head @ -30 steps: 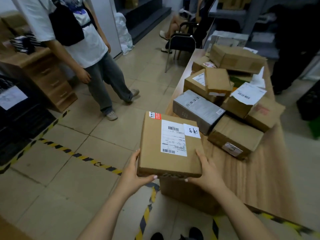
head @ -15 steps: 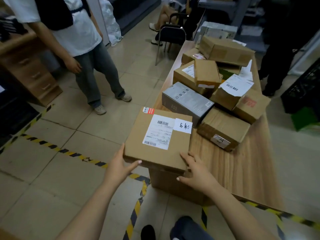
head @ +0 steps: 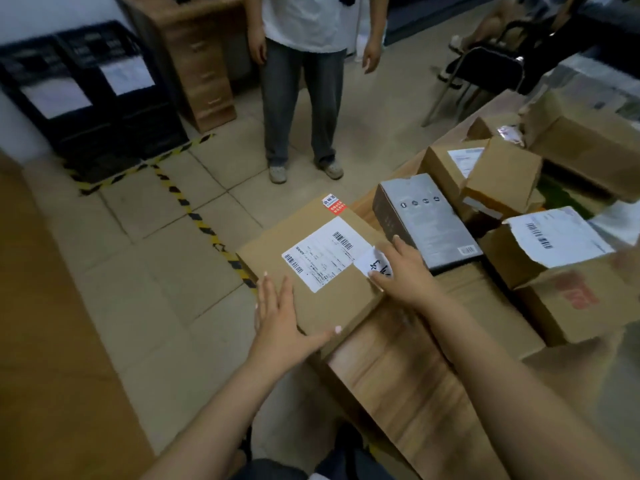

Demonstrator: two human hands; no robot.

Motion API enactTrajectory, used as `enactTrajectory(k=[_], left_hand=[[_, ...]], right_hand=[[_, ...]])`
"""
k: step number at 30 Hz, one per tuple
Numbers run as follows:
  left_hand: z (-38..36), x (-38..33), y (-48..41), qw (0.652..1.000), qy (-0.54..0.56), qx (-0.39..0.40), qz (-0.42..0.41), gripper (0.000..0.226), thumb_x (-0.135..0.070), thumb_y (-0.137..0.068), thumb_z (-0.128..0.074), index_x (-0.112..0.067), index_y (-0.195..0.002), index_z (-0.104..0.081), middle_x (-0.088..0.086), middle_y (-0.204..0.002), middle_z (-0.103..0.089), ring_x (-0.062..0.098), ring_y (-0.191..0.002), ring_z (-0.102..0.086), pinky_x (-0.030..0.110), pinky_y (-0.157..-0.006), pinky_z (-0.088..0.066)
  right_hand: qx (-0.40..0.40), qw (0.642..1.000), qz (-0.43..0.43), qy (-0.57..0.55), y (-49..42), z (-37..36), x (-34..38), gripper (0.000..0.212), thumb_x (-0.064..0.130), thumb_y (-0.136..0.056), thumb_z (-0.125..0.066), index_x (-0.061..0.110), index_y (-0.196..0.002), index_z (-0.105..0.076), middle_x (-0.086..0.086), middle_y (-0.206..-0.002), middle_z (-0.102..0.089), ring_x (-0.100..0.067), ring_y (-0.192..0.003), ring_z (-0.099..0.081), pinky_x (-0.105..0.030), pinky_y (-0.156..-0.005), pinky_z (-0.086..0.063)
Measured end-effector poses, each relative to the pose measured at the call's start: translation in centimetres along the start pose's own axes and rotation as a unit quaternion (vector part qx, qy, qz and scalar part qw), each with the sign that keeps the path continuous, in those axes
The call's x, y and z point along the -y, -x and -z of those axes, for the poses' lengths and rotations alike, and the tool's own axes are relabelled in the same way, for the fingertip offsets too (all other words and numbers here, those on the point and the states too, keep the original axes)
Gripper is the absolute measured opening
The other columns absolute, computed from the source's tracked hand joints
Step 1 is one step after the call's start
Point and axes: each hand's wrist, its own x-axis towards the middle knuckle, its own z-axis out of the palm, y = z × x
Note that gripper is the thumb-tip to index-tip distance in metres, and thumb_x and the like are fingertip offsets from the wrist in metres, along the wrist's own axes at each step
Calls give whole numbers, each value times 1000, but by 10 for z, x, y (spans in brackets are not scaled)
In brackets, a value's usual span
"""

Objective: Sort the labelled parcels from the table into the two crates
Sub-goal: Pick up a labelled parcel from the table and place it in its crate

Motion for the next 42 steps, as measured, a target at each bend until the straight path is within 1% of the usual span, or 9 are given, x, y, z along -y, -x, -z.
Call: enactTrajectory(k=[3,8,16,22,26,32,35,38,42], left_hand=[[-11,-7,4,998,-16,13,51,139,-79,-56,-69,-20,-153,11,8,-154,34,20,-144,28,44,-121,0],[13,12,-7,997,-23,72,26,131,-57,-62,-82,-20,-155,3,1,-155,33,20,-149,3,34,-118,-19],[43,31,-31,997,-71,-13,19,66,-25,-90,-59,-24,-150,-31,4,-162,3,25,-148,-16,35,-115,-28],[-14,-10,22,992,58,-52,104,118,-64,-75,-67,-23,-153,11,10,-159,23,24,-149,10,40,-117,-16],[-43,-31,31,986,118,1,118,145,-79,-54,-70,-23,-149,24,3,-158,27,19,-146,19,49,-119,-15],[-40,-23,16,988,115,-23,102,142,-57,-56,-85,-19,-153,12,2,-160,20,5,-143,15,30,-116,-17],[-12,-3,11,988,128,19,86,134,-31,-65,-84,-19,-152,16,-6,-158,26,-9,-130,6,4,-87,-28],[14,24,4,990,111,23,83,132,-20,-67,-84,-24,-152,17,-8,-160,16,6,-145,-4,13,-97,-35],[24,44,1,973,200,48,101,145,-20,-59,-92,-34,-150,20,-18,-149,-28,10,-136,-33,22,-100,-38]], right_hand=[[40,999,5,19,-12,-6,-5,64,40,-98,-53,20,-153,-27,-23,-160,-9,-34,-148,-9,-36,-117,-14],[15,997,9,75,-5,-14,-10,50,39,-100,-44,19,-145,-38,-21,-148,-32,-38,-128,-30,-40,-106,-29],[46,992,54,100,91,-40,21,38,36,-104,-31,19,-135,-45,-14,-133,-40,-32,-122,-38,-36,-102,-31],[-42,996,73,21,48,-24,-1,42,29,-92,-36,5,-114,-62,-24,-120,-53,-46,-109,-47,-50,-101,-37],[-17,997,48,57,-21,0,-15,40,23,-101,-38,8,-137,-45,-30,-153,-24,-43,-141,-22,-43,-114,-19],[34,992,89,88,-45,0,-22,46,16,-102,-37,13,-147,-35,-26,-152,-27,-43,-137,-26,-39,-113,-21],[17,994,83,74,-25,-5,-21,43,19,-100,-41,16,-143,-42,-21,-140,-38,-42,-122,-37,-40,-105,-32],[36,995,91,-20,16,-19,-22,52,25,-97,-53,17,-146,-40,-18,-139,-35,-37,-129,-35,-36,-110,-28],[66,979,9,-190,39,-38,-26,109,31,-76,-80,23,-157,-8,-4,-154,-27,-23,-144,-25,-34,-117,-20]])
